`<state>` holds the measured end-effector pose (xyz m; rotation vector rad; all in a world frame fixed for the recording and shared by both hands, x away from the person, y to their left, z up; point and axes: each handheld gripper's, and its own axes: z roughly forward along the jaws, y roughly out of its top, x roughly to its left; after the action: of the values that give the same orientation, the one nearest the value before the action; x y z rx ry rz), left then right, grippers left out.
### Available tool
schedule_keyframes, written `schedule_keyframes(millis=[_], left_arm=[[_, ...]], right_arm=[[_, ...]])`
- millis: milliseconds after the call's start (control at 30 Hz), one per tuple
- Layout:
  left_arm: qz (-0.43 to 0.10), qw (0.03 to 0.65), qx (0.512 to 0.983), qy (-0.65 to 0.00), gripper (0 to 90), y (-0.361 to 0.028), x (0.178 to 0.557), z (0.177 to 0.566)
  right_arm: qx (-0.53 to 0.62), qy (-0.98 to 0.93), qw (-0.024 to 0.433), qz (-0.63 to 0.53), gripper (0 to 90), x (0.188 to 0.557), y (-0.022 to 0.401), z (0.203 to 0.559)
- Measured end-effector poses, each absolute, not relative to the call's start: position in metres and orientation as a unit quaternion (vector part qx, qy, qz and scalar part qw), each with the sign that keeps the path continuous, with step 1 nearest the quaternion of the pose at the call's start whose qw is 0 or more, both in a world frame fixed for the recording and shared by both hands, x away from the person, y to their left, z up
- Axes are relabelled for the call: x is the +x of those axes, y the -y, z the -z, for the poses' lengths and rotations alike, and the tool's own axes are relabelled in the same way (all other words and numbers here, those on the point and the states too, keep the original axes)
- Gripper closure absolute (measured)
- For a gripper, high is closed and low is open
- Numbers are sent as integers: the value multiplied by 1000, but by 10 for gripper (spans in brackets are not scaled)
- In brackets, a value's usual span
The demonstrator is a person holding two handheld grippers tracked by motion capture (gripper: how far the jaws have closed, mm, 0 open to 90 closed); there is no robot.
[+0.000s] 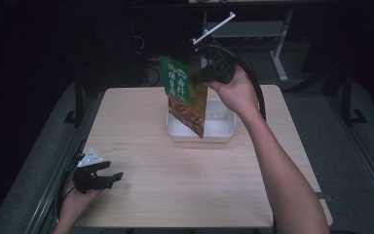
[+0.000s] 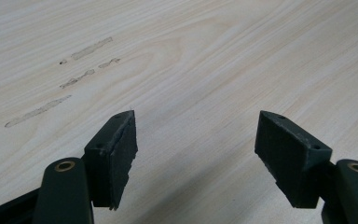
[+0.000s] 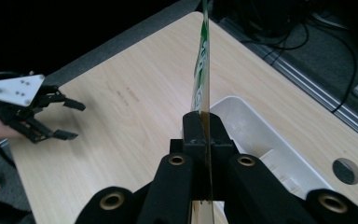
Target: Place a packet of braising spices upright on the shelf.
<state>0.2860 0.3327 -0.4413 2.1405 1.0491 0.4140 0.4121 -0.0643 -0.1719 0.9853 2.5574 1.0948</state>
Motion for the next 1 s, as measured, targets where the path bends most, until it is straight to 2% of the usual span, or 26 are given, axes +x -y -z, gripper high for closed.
schedule_keyframes(millis=[367,1000], left_arm=[[-159,354,828,-405,291,-333,286,441],[-161,356,827,-404,290,-333,286,441]], right_arm=[[358,-852,116,-365,900,427,69,177],[371,-848,123,-359,900,444,55,191]])
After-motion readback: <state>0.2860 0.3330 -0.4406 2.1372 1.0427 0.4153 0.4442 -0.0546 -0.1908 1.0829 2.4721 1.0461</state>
